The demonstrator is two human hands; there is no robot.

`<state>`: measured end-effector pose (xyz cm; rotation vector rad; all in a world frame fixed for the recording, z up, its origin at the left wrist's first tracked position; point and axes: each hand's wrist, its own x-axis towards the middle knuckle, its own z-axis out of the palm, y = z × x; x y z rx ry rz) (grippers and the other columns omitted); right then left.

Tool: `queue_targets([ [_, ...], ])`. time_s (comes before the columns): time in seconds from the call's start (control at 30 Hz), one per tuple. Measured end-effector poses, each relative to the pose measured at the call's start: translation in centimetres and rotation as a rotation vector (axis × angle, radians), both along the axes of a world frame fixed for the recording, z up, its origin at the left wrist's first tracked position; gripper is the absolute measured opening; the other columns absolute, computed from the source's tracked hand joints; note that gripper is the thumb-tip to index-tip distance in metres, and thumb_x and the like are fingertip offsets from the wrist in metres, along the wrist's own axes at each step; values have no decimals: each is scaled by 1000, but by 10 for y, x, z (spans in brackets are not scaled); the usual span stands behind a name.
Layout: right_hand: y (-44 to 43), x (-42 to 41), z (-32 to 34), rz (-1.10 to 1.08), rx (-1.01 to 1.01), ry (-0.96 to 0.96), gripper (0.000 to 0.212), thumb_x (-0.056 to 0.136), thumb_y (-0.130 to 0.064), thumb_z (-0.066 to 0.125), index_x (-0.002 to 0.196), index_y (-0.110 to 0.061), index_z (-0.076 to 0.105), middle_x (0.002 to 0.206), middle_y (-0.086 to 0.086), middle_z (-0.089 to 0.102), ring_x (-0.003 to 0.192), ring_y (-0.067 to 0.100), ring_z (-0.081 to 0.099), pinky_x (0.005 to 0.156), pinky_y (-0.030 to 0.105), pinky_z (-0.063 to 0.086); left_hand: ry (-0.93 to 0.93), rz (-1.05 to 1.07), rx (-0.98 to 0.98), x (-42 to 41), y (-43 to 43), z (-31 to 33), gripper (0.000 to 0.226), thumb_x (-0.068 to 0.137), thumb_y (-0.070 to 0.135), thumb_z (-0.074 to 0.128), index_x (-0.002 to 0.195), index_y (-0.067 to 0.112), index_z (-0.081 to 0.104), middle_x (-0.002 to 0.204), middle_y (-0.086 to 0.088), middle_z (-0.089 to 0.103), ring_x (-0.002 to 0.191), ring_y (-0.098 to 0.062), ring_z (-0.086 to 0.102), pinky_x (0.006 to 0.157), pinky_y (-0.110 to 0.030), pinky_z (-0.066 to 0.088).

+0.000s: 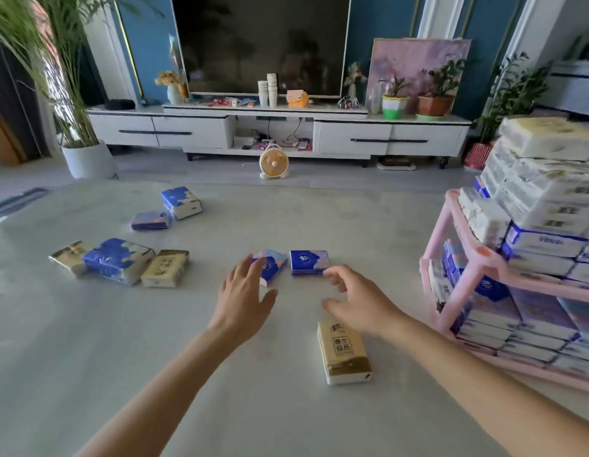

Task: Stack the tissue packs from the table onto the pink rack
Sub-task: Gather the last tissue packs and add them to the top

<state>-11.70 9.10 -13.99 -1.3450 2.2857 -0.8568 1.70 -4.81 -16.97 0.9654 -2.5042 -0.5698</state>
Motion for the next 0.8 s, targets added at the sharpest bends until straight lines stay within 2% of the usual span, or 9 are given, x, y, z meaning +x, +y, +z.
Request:
queue_targets([
  [0.1,-37,-19,-9,-76,33,89,45,83,-9,57,127,-12,45,133,5,50,122,18,45,85,14,31,57,117,74,-15,-15,-10,81,89,43,53,148,18,5,156,-8,-4,143,-23,8,113,-38,10],
  [0.17,-56,-30,-13,-109,89,220,53,80,-12,56,131,-11,40,136,10,46,124,25,43,95,23,35,46,162,125,-23,-20,-22,88,87,49,51,148,17,-3,156,-8,-11,143,-21,-2,113,-42,4],
  [0.23,-73,-37,-15,-38,187,411,67,81,-19,57,140,-12,27,147,11,29,134,28,29,106,34,29,2,185,110,-31,-21,-32,87,88,52,47,148,15,-5,156,-8,-9,143,-20,-6,113,-46,-2],
  [0.3,-86,-40,-17,19,274,482,71,82,-26,57,143,-15,22,149,8,24,136,26,24,108,37,25,-30,190,44,-38,-23,-37,82,90,52,43,148,14,-1,156,-7,1,143,-21,-1,112,-48,-3],
  [0.37,-93,-43,-20,21,319,437,65,82,-25,56,140,-18,28,144,5,32,132,26,30,105,38,27,-41,206,-32,-44,-25,-40,73,92,48,40,147,15,8,152,-6,19,139,-23,16,111,-48,3],
  [0.47,-89,-48,-22,10,328,432,57,83,-17,53,136,-20,34,139,3,35,127,25,36,101,35,30,44,257,-64,-43,-24,-39,59,91,38,46,141,15,27,135,-8,42,121,-27,37,104,-37,19],
  [0.57,-81,-52,-17,28,311,453,47,80,-16,56,125,-16,41,129,1,43,121,20,41,95,31,31,111,325,6,-36,-16,-33,55,81,30,56,131,15,39,124,-7,46,114,-28,37,91,-31,23],
  [0.67,-76,-49,-8,56,332,362,34,81,-21,59,110,-14,42,121,1,50,114,19,47,84,26,32,2,368,38,-25,0,-26,52,78,36,56,125,17,42,117,-6,43,109,-26,36,87,-31,23],
  [0.8,-65,-39,-3,50,292,267,48,79,-29,65,119,-15,41,125,8,44,109,22,48,85,27,38,-147,354,211,-5,15,-8,52,76,43,59,119,20,46,111,-2,41,109,-23,41,91,-30,27],
])
